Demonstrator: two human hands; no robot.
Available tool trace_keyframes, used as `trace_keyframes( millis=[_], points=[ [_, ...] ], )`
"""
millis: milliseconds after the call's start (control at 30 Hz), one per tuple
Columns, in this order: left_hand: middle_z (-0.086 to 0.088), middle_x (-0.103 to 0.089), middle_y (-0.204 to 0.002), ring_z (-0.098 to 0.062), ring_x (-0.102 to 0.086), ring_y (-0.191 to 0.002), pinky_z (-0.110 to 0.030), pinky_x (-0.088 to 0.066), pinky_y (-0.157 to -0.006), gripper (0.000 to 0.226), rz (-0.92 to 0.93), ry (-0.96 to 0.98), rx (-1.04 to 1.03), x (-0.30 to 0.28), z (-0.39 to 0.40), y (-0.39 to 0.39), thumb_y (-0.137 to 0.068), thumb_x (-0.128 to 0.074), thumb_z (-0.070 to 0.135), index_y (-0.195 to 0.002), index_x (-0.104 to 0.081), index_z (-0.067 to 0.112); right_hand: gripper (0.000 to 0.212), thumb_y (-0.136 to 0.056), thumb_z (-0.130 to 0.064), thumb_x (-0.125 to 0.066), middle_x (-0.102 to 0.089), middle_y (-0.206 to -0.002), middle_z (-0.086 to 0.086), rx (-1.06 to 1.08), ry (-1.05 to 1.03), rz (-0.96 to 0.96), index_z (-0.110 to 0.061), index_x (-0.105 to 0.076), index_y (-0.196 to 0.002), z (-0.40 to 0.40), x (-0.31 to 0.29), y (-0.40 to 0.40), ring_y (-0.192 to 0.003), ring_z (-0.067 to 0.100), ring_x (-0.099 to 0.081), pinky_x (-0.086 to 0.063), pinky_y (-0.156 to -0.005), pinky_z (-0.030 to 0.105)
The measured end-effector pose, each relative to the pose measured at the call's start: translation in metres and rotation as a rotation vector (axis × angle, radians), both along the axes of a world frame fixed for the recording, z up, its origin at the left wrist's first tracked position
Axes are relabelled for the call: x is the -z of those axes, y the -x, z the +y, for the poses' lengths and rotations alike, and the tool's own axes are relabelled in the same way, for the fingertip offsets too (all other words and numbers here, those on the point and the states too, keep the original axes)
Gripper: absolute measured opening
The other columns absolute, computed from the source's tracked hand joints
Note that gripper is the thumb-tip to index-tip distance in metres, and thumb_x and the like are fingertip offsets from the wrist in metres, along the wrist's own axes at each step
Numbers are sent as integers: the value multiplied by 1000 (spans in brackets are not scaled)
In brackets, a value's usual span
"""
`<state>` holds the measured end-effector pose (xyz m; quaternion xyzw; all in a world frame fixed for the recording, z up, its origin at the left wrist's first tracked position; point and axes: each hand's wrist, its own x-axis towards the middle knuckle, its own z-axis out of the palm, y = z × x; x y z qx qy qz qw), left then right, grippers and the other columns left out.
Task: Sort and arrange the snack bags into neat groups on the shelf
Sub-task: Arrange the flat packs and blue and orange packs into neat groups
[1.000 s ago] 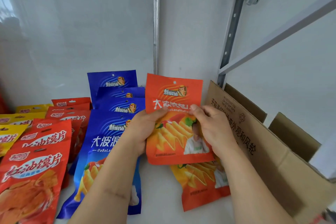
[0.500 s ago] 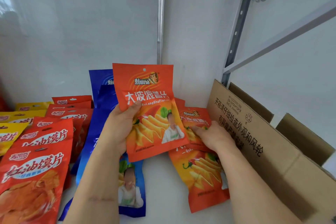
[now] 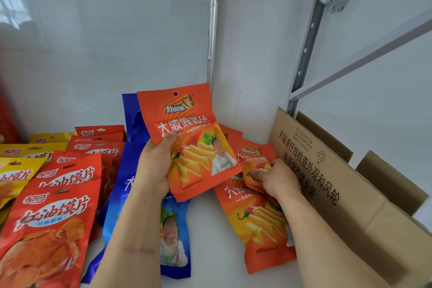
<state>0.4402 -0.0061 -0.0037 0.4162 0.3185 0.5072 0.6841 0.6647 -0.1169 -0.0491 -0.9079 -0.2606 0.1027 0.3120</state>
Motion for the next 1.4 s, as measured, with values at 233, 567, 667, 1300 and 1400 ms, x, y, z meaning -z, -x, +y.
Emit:
trace_keyframes(
  millis=[233, 567, 667, 1300, 1400],
  points=[
    [1, -78, -104, -26, -76, -93, -56, -60, -85, 16, 24, -22, -70, 2, 3, -1, -94, -68, 43, -106, -66, 31, 42, -80, -42, -76, -66, -103, -1, -24, -264, -65, -23, -53, -109, -17, -17, 12, -89, 22, -62, -48, -76, 33],
    [-5, -77, -107, -27, -75, -95, -55, -59, -88, 27, 58, 12, -47, 5, 2, -10, -101, -57, 43, -114, -65, 20, 41, -80, -41, -77, -62, -107, -12, -164, -561, -95, -31, -54, -113, -34, -41, 44, -96, 12, -61, -49, -80, 32],
    [-6, -77, -104, -27, -75, -94, -53, -59, -88, 30, 31, 56, -30, 5, 1, -12, -102, -53, 43, -115, -66, 20, 52, -75, -41, -80, -64, -110, -14, -263, -513, -113, -30, -58, -121, -30, -31, 62, -100, 7, -61, -49, -87, 31],
    [-9, -76, -112, -25, -75, -99, -41, -62, -79, 63, -37, -145, 236, -4, -19, -13, -74, -77, 41, -129, -59, 15, 71, -77, -55, -73, -52, -126, -10, -381, -433, -121, -34, -44, -139, -11, -17, 97, -121, 14, -49, -45, -102, 41],
    [-9, -78, -104, -25, -76, -92, -38, -63, -72, 36, 32, -139, 231, -2, -17, -14, -85, -76, 15, -119, -64, 12, 72, -73, -60, -73, -54, -120, -11, -386, -420, -115, -36, -46, -135, -10, -14, 97, -117, 13, -52, -47, -100, 40]
  ],
)
